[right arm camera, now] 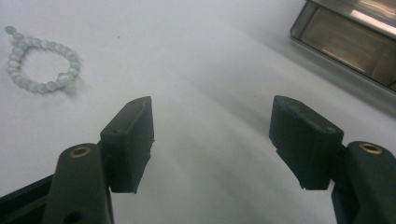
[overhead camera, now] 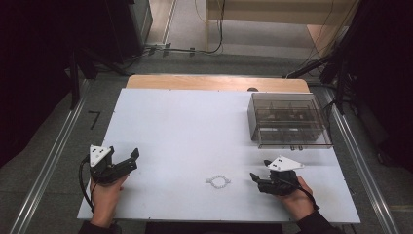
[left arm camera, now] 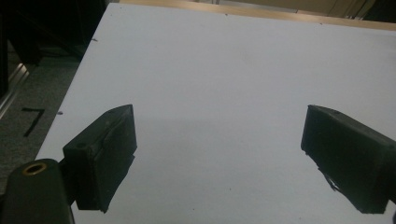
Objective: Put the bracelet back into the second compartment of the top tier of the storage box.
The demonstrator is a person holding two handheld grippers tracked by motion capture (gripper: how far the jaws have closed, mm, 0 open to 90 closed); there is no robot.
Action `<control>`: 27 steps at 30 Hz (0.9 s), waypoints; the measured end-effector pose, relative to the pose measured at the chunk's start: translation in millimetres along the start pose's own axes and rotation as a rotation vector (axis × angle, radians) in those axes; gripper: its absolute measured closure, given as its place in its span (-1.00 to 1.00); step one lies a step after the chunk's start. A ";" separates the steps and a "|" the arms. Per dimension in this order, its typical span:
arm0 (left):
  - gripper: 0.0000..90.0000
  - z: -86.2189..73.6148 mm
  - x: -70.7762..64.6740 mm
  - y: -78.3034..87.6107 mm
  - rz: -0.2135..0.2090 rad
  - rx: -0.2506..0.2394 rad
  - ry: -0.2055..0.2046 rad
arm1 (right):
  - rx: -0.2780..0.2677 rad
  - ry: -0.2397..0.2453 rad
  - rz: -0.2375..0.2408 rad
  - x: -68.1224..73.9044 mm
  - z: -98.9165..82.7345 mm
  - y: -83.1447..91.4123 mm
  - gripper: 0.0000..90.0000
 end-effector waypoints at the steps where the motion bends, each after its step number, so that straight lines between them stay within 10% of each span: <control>1: -0.76 0.0 0.1 0.0 0.000 0.000 0.000 | 0.002 0.001 0.003 1.3 0.6 -1.2 -0.35; 27: -0.76 0.2 0.7 0.3 -0.005 0.002 0.005 | 0.064 0.074 0.059 28.4 11.8 -26.4 -0.25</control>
Point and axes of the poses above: each handheld gripper's, and its own axes: y roughly backward along the jaws, z roughly out of its top, x roughly to its left, the point moved 3 cm from there along -y, roughly forward along the jaws, and after that the axes turned 7 degrees about z, right-handed, at the moved point
